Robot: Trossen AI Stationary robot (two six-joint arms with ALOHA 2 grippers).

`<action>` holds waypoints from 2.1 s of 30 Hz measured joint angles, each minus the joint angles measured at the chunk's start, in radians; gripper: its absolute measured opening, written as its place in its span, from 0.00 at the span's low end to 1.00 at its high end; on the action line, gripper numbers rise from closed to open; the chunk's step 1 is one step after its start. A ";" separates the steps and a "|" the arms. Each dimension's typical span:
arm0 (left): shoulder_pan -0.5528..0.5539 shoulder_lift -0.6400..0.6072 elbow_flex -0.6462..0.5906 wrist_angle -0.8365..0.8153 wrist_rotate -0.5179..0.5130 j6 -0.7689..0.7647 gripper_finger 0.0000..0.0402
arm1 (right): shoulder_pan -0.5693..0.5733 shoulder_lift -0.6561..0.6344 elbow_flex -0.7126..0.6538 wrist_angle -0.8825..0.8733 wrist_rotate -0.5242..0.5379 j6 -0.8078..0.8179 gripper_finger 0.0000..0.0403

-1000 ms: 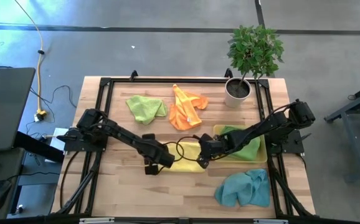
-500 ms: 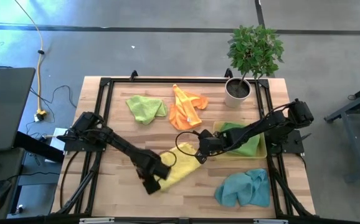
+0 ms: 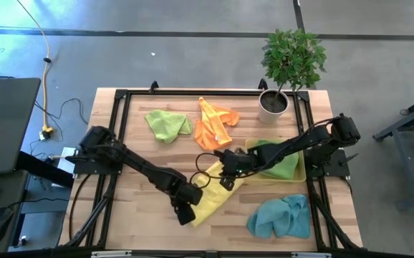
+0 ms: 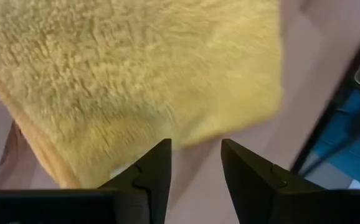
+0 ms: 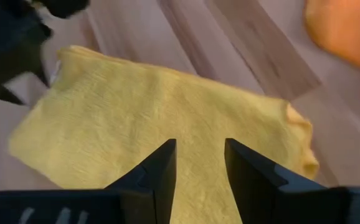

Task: Fold microfiber towels
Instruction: Fold the yellow microfiber cloth

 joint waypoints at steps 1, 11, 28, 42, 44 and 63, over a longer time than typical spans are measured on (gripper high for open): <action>-0.004 -0.018 0.000 -0.023 -0.006 0.000 0.33 | 0.000 0.000 0.001 -0.017 0.014 -0.003 0.33; -0.071 -0.246 -0.001 -0.091 -0.152 -0.090 0.33 | -0.106 0.054 0.001 -0.118 -0.059 0.085 0.49; -0.149 -0.511 0.004 -0.024 -0.484 -0.126 0.33 | -0.148 0.124 0.036 -0.256 -0.129 -0.034 0.50; -0.166 -0.515 0.001 -0.031 -0.490 -0.142 0.33 | -0.138 0.131 0.036 -0.116 -0.080 -0.278 0.49; -0.166 -0.515 0.001 -0.032 -0.490 -0.144 0.33 | -0.138 0.131 0.036 -0.120 -0.055 -0.314 0.49; -0.166 -0.515 0.001 -0.030 -0.505 -0.150 0.33 | -0.141 0.232 0.036 0.058 0.157 -0.496 0.49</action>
